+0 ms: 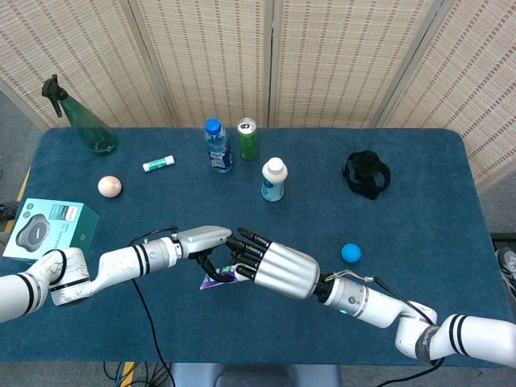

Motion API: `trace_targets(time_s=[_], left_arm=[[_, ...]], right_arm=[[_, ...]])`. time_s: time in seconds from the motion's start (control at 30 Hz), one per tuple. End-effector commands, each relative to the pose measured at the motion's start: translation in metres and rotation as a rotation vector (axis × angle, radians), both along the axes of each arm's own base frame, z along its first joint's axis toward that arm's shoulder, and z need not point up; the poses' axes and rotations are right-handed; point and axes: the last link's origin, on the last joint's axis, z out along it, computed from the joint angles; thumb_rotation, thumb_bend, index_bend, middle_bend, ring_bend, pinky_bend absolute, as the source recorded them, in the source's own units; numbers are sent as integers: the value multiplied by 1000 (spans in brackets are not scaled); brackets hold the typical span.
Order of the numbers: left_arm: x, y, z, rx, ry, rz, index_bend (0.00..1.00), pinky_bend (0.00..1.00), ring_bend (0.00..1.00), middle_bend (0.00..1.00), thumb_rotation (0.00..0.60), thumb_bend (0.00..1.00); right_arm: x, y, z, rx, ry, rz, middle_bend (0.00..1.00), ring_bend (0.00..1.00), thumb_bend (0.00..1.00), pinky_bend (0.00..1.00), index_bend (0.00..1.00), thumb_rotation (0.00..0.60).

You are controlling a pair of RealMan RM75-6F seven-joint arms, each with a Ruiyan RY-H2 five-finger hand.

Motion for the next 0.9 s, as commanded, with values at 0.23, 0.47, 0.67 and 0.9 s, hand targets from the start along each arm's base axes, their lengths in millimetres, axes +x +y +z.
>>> trace_targets(time_s=[0.23,0.47,0.67,0.9], left_arm=[[1,2,-1,-11,-12,9,575,224,334,581,600,382],[2,4,-1,-18,-17,17,575,224,334,581,600,382],[1,4,-1,-22,-18,19,575,224,334,581,600,382],[-2,4,0,-25,-31,22,575,224,334,581,600,382]], right_arm=[[-1,0,-4,1,0,-7,345,127,214,163,437,600],[1,0,-5,-7,-16,-2,350,128,214,163,437,600],[3,0,-5,-10,-35,1,361,136,213,163,447,600],[3,-2,-4,-13,-41,-8,362,137,214,163,472,600]])
